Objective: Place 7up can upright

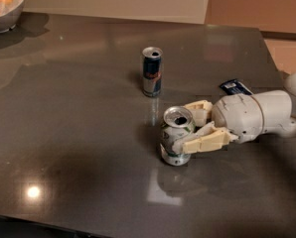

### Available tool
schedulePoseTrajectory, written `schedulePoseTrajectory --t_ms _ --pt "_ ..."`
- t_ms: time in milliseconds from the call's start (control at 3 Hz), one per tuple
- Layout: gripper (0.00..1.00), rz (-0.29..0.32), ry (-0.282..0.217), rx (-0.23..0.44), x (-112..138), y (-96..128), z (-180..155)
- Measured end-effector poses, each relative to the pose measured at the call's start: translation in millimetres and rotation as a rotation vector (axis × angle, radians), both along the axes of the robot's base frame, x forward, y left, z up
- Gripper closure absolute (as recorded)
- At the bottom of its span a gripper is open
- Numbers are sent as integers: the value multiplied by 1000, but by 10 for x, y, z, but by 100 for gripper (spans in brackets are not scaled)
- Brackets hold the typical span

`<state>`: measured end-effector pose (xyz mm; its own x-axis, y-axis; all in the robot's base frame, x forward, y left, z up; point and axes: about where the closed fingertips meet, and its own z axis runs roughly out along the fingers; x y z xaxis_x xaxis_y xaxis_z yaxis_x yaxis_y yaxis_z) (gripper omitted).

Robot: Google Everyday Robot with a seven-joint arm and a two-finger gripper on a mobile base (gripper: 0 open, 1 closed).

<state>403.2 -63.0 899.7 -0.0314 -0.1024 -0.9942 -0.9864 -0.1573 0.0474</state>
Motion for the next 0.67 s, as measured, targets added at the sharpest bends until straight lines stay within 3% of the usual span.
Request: schedulePoseTrajectory --t_ms 333,667 --pt "0 1 -2 -2 0 20 8" --pt "0 1 -2 -2 0 21 8"
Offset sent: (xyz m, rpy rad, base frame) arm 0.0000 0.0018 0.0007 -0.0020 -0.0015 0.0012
